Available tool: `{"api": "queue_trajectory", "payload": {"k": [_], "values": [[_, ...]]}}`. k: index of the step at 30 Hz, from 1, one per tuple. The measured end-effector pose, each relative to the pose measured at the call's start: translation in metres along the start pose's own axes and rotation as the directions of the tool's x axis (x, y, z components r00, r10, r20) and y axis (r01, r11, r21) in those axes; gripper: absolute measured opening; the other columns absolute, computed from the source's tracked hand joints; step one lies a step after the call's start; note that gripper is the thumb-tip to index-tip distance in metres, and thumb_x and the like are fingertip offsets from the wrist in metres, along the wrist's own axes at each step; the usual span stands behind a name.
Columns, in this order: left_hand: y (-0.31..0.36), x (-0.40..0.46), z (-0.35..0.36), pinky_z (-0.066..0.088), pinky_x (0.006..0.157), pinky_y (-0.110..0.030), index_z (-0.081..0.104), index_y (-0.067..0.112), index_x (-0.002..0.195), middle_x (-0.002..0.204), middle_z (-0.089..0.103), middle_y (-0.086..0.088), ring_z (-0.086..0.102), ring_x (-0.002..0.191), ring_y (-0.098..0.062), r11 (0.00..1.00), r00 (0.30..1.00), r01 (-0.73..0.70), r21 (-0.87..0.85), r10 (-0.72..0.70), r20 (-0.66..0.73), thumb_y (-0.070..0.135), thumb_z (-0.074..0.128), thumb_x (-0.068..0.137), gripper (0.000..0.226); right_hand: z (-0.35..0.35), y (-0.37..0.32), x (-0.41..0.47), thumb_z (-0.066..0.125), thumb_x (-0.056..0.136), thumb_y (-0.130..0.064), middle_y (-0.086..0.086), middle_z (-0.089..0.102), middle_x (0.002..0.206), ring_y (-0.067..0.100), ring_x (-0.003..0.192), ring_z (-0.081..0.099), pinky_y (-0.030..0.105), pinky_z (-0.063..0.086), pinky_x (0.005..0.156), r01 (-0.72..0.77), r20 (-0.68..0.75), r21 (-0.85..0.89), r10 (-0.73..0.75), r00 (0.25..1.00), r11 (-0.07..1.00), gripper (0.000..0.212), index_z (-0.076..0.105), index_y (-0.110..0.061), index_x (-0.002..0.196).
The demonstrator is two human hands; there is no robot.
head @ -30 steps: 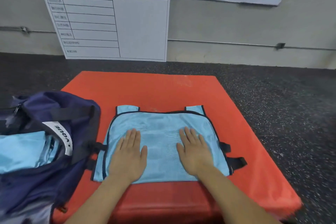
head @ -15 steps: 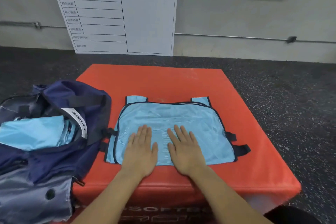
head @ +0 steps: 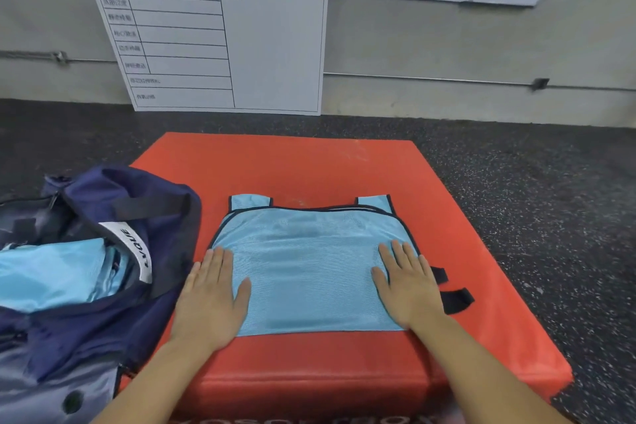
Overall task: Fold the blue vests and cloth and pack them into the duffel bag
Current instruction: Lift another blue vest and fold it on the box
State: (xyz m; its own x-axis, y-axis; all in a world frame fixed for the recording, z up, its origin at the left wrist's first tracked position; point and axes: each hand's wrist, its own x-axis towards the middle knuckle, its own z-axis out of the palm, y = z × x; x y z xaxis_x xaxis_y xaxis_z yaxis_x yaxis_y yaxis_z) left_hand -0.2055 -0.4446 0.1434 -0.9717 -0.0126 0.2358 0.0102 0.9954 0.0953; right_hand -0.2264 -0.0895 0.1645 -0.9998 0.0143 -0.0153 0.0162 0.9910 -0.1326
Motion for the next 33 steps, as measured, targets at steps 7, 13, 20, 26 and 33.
{"api": "queue_trajectory", "payload": {"k": [7, 13, 20, 26, 33], "values": [[-0.009, 0.002, -0.003, 0.016, 0.117, -0.037, 0.052, 0.002, 0.144, 0.152, 0.048, -0.015, 0.048, 0.14, -0.029, 0.975, 0.977, -0.212, 0.06, 0.212, 0.018, 0.046, 0.03, 0.098, 0.067, -0.016, 0.012, 0.049, 0.024, 0.092, -0.076, 0.016, 0.001, 0.17, 0.03, 0.158, -0.003, 0.043, 0.004, 0.128, -0.084, 0.033, 0.127, 0.08, 0.996, 0.988, 0.075, 0.024, -0.043, 0.159], [-0.018, 0.007, -0.004, 0.012, 0.12, -0.034, 0.044, 0.006, 0.151, 0.161, 0.034, -0.01, 0.035, 0.148, -0.022, 0.965, 0.965, -0.261, 0.026, 0.26, 0.029, 0.052, 0.022, 0.102, 0.07, -0.011, 0.022, 0.091, 0.04, 0.103, -0.054, 0.002, 0.021, 0.168, 0.02, 0.155, 0.015, 0.041, 0.003, 0.126, 0.023, 0.056, 0.155, -0.032, 0.998, 0.988, 0.064, 0.029, -0.027, 0.16], [-0.008, 0.013, -0.016, 0.018, 0.118, -0.037, 0.05, 0.006, 0.146, 0.156, 0.043, -0.011, 0.041, 0.145, -0.025, 0.969, 0.967, -0.246, 0.0, 0.245, 0.074, 0.055, 0.013, 0.104, 0.075, -0.006, 0.034, 0.091, 0.032, 0.108, -0.038, 0.008, 0.032, 0.162, 0.028, 0.148, 0.029, 0.042, 0.022, 0.123, -0.069, -0.051, 0.074, 0.073, 0.996, 0.995, 0.057, 0.03, -0.015, 0.159], [-0.006, -0.004, -0.026, 0.018, 0.118, -0.037, 0.049, 0.02, 0.15, 0.156, 0.043, -0.009, 0.038, 0.147, -0.026, 0.969, 0.966, -0.246, -0.036, 0.248, 0.075, 0.055, 0.015, 0.103, 0.067, -0.021, 0.086, 0.051, 0.032, 0.105, -0.042, 0.014, 0.033, 0.159, 0.032, 0.147, 0.03, 0.043, 0.025, 0.122, -0.236, 0.031, 0.047, 0.235, 0.972, 0.971, 0.062, 0.027, -0.012, 0.159], [0.005, -0.031, -0.038, 0.021, 0.124, -0.04, 0.034, 0.038, 0.155, 0.157, 0.04, -0.015, 0.029, 0.151, -0.031, 0.991, 0.983, -0.132, -0.027, 0.135, 0.126, 0.067, -0.006, 0.094, 0.079, -0.049, 0.112, -0.014, 0.036, 0.101, -0.051, 0.013, 0.058, 0.124, 0.029, 0.112, 0.058, 0.038, 0.047, 0.096, -0.221, 0.256, -0.153, 0.254, 0.933, 0.963, 0.03, 0.047, -0.024, 0.096]]}}
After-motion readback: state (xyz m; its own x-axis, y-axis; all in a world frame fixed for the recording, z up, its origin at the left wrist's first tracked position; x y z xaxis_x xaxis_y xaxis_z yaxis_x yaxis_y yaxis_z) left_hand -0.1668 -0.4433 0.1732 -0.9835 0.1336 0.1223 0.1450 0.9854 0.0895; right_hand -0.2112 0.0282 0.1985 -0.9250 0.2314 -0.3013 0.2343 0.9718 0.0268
